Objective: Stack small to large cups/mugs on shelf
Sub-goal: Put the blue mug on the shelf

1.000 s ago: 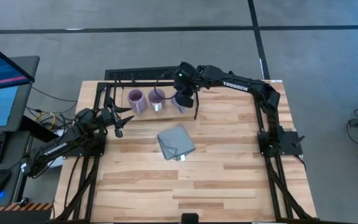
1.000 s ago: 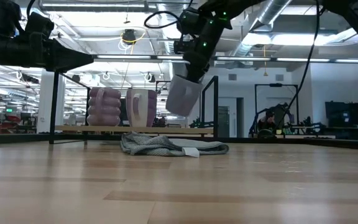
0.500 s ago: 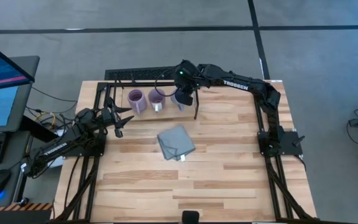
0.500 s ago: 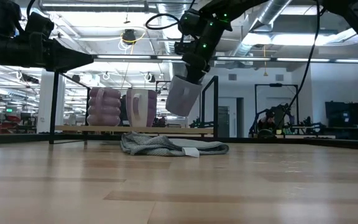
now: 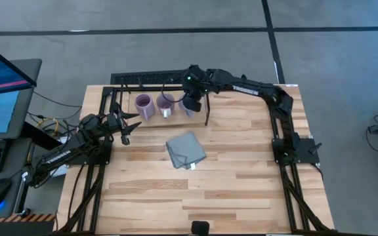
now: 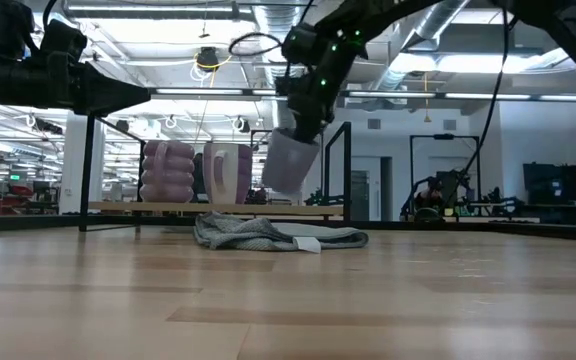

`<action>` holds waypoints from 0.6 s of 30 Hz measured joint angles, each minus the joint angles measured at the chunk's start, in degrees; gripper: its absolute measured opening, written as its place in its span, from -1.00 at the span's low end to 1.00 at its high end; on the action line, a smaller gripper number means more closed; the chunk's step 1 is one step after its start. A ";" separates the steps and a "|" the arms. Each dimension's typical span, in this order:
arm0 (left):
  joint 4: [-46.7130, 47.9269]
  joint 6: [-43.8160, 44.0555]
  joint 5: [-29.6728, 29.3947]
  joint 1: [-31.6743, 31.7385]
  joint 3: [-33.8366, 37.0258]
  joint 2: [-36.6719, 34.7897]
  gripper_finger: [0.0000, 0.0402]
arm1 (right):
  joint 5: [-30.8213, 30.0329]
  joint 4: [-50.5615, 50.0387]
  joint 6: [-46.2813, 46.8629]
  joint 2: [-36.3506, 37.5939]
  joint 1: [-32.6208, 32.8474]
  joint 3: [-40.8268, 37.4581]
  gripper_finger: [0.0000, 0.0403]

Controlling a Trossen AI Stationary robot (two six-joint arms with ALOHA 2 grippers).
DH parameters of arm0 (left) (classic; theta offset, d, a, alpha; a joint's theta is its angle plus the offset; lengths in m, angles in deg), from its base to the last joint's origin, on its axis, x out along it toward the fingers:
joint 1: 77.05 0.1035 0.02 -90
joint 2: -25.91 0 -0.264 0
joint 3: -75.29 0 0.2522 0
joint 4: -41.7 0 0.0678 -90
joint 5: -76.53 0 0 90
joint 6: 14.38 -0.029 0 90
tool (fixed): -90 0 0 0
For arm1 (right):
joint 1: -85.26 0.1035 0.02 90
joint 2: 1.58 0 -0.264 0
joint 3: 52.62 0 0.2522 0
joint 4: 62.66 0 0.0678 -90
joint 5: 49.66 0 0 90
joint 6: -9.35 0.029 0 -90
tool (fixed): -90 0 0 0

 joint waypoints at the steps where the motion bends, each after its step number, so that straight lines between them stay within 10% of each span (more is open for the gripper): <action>1: 0.00 0.00 0.02 0.00 0.00 0.00 -0.19 | 0.25 -0.64 0.24 -0.35 -0.28 -0.16 -0.88; 18: 0.13 -0.94 0.00 -0.02 0.02 -0.04 -0.19 | -1.08 -5.02 -1.72 -3.22 -1.09 2.02 -0.88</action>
